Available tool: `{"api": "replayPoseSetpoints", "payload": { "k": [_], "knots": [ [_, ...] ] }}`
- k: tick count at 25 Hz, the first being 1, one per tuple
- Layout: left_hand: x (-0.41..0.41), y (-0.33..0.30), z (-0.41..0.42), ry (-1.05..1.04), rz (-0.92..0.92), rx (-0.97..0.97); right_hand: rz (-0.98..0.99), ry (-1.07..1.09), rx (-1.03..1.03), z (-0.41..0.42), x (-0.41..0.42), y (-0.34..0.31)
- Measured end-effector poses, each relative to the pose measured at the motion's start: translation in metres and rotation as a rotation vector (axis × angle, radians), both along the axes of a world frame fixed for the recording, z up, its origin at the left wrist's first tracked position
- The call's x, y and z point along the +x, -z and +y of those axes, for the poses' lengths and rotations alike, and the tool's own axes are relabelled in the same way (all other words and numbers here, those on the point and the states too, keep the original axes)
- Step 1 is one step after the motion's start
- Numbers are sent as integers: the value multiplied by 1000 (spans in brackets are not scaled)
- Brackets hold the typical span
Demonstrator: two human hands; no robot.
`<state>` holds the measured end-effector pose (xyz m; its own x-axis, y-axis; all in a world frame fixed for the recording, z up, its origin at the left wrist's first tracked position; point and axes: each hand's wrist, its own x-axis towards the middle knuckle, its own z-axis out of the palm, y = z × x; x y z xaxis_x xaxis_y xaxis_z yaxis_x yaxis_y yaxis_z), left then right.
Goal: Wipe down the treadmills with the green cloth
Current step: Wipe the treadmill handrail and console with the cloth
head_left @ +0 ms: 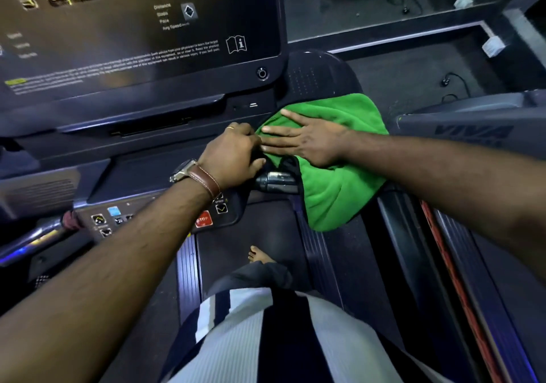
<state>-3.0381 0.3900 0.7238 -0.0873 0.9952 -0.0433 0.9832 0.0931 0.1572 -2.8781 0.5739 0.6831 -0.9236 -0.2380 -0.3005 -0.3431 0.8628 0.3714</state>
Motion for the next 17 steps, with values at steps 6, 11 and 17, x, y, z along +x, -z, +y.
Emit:
{"api": "replayPoseSetpoints", "payload": {
  "k": [6,11,17],
  "knots": [
    [19,5,-17,-4,38,30,73,368,-201,-12,34,-10],
    [17,2,-31,4,-48,80,228,1017,-894,-22,74,-23],
    [26,-6,-24,-78,-36,22,84,782,-1259,-72,109,-29]
  ]
}}
